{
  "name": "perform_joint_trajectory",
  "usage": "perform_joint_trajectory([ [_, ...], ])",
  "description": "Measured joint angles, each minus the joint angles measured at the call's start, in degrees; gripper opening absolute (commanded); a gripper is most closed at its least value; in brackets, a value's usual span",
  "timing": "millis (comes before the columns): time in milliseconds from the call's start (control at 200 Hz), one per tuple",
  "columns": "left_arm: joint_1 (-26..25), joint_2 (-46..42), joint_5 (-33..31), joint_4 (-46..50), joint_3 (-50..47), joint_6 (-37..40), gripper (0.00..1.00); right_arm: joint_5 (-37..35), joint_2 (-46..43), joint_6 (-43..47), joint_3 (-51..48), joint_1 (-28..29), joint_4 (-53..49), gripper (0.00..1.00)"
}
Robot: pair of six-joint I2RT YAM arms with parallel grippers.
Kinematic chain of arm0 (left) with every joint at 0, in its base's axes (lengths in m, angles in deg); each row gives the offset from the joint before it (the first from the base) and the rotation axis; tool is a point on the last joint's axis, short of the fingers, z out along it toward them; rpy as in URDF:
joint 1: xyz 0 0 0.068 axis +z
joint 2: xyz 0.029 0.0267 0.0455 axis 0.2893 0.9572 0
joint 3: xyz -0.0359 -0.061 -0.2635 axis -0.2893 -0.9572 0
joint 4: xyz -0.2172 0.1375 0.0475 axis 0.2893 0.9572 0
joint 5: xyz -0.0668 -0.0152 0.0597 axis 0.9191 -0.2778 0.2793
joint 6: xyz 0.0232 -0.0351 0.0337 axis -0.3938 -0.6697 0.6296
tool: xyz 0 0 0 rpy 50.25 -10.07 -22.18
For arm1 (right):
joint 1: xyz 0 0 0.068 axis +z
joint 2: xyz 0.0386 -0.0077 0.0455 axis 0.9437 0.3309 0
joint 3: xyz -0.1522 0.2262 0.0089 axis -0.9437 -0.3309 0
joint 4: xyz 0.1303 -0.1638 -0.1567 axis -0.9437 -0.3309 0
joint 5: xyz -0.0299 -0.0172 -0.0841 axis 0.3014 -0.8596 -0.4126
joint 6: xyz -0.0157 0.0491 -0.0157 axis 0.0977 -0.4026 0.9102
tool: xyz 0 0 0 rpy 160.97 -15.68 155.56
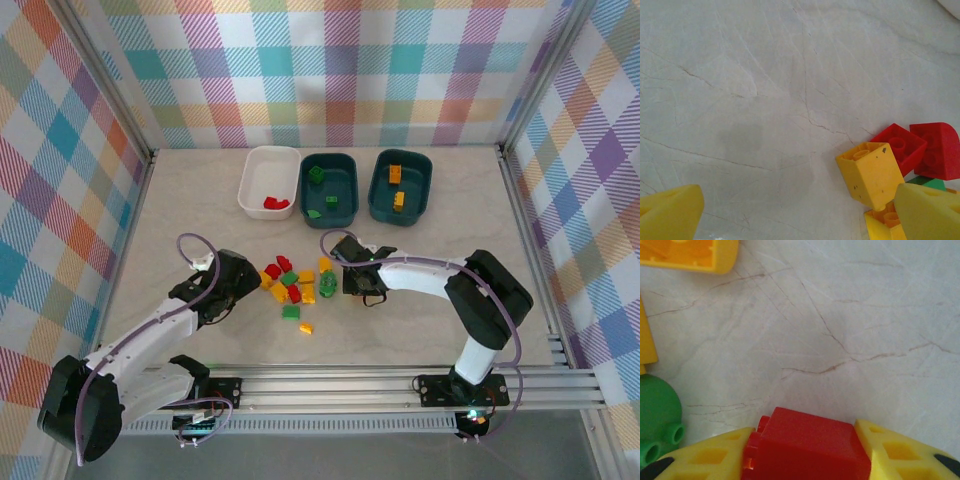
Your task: Sort the legos into containers by color
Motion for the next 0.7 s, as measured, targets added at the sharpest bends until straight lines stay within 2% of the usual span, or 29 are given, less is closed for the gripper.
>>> perform_joint_trajectory([
  [215,0.76,-0.02,0.24,-0.04,-0.04,0.22,1.0,-1.03,-4.44,3.87,0.98,1.2,0.63,0.4],
  [365,4.17,2.78,4.72,-1.16,-0.09,0.42,1.0,0.07,-4.22,9.68,8.83,1.18,3.67,0.38],
  [505,5.64,5.35,9.14,-1.55,-0.09,0.81,1.0,2.82,2.05,15.63,19.3,0.94,8.85,0.38],
  [705,5.77,3.02,11.74,-1.6,-1.62,1.25,1.0,7.96,15.3,22.12,33.48,-0.11,12.72,0.39],
])
